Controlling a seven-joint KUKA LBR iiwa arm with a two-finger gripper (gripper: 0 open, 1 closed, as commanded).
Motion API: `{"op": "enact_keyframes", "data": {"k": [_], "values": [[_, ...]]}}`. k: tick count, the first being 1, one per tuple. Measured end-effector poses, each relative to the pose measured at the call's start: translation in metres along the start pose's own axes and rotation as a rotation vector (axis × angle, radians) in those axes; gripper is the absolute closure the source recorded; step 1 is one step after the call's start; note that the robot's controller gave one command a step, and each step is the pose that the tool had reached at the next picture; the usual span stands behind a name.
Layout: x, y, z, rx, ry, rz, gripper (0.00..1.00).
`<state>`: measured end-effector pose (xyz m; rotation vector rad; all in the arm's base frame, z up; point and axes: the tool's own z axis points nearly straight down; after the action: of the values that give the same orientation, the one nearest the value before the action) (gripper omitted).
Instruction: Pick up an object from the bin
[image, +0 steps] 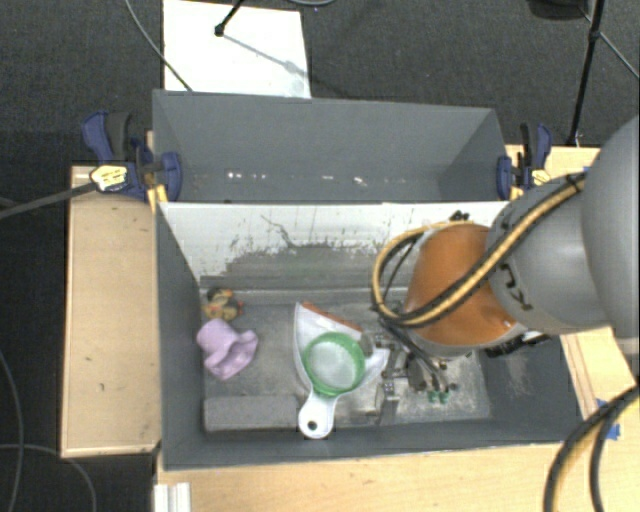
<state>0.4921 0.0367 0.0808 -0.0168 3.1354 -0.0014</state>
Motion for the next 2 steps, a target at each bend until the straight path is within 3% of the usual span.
{"op": "enact_keyframes", "data": {"k": [1,2], "values": [[0.005,0.008,-0.03,-0.001,0.005,0.042,0.0],[0.0,0.022,-0.037,-0.002,0.002,-0.145,0.0]]}}
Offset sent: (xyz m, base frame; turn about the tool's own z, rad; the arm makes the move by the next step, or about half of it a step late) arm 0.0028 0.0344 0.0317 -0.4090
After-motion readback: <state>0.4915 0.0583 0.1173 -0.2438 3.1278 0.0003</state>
